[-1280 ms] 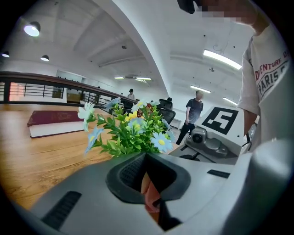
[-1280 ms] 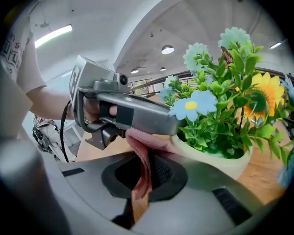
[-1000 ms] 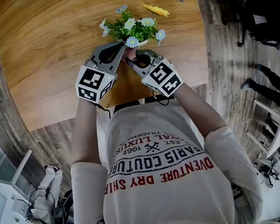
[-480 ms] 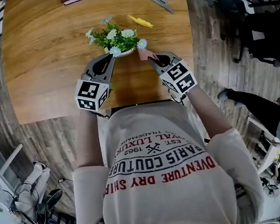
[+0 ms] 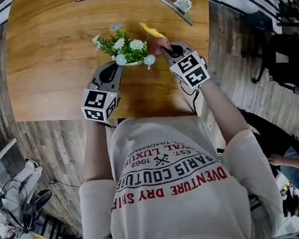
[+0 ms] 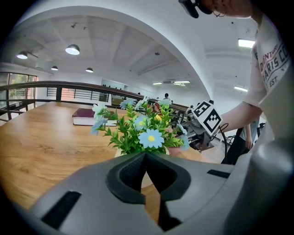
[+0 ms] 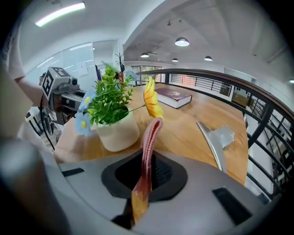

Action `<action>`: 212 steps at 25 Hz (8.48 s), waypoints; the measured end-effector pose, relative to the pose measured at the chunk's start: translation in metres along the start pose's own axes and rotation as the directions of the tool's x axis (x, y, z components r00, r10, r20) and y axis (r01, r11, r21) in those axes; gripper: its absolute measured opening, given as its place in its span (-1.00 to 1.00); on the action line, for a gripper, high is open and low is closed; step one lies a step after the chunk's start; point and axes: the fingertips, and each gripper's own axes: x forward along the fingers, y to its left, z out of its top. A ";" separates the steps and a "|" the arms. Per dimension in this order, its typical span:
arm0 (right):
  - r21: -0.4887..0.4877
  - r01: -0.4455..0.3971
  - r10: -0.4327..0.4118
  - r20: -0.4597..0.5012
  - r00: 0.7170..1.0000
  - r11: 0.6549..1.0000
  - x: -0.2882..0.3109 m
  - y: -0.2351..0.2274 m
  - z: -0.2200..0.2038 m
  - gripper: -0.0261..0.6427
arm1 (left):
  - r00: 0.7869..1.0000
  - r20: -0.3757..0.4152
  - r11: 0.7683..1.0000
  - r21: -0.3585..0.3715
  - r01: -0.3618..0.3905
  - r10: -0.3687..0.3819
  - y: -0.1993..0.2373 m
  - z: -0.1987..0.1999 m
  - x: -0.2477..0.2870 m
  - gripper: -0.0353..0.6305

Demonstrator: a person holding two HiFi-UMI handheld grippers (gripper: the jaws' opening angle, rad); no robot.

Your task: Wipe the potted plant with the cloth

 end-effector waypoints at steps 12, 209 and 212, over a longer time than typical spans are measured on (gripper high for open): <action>-0.312 -0.180 0.203 0.045 0.978 0.933 0.057 0.014 0.060 -0.82 | 0.999 0.037 0.997 -0.068 -0.021 0.024 0.008 0.007 0.004 -0.85; 0.481 0.409 -0.458 -0.017 0.889 0.775 -0.044 0.021 -0.016 -0.81 | 0.857 -0.147 0.778 0.367 0.510 -0.493 -0.028 0.043 0.041 0.72; 0.458 0.340 -0.414 0.070 0.907 0.821 -0.051 0.035 0.014 -0.82 | 0.866 -0.127 0.788 0.369 0.494 -0.483 -0.031 0.068 0.024 0.72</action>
